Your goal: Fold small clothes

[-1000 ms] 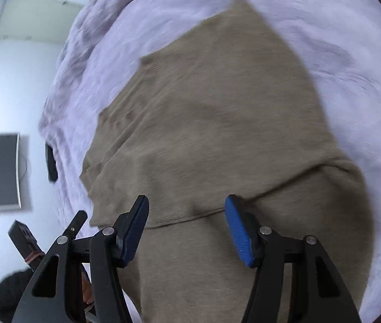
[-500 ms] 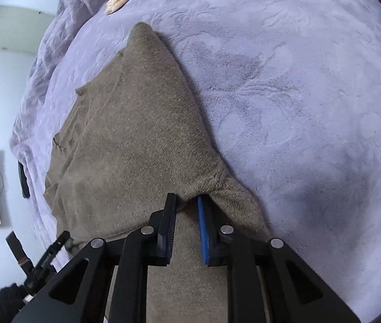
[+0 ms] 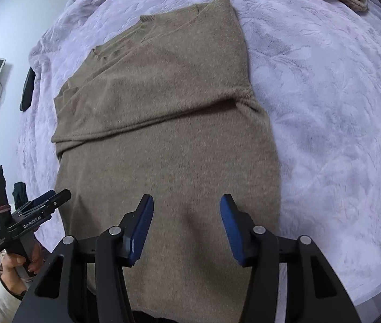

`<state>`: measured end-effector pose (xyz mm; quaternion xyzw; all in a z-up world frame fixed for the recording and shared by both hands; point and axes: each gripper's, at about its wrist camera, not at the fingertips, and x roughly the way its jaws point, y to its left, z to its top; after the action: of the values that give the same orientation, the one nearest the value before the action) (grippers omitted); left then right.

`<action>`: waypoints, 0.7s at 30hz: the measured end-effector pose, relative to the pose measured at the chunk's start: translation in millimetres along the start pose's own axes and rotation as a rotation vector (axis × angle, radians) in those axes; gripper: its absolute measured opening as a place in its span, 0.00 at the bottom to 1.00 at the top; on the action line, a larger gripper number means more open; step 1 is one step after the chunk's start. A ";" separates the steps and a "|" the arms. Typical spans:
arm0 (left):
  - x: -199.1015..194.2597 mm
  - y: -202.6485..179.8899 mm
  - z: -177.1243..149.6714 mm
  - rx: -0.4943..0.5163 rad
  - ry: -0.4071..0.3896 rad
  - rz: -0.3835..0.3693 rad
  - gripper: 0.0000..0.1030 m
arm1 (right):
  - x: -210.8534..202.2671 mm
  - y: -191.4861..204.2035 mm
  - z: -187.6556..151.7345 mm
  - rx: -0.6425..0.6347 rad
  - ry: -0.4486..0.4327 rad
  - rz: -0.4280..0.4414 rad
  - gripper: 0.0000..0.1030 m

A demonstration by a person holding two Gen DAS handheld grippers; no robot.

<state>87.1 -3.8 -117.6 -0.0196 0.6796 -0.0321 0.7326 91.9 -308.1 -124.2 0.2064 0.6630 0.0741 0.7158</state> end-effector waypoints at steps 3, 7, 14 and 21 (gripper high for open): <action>-7.2 -4.4 -15.9 -0.035 -0.001 -0.012 0.83 | -4.5 -1.1 -11.5 -0.007 0.025 0.005 0.57; -21.0 -6.2 -34.2 -0.062 -0.016 -0.003 0.83 | -12.0 -0.4 -22.7 -0.030 0.041 0.019 0.64; -39.9 7.4 -56.3 -0.149 -0.030 0.006 0.83 | -11.0 5.6 -33.5 -0.088 0.079 0.038 0.68; -49.6 3.9 -84.5 -0.175 -0.013 0.005 0.83 | -8.1 14.7 -45.6 -0.133 0.099 0.041 0.71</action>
<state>-0.8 5.0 -74.9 -0.0823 0.6750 0.0294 0.7326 48.8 -288.9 -112.6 0.1680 0.6870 0.1427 0.6925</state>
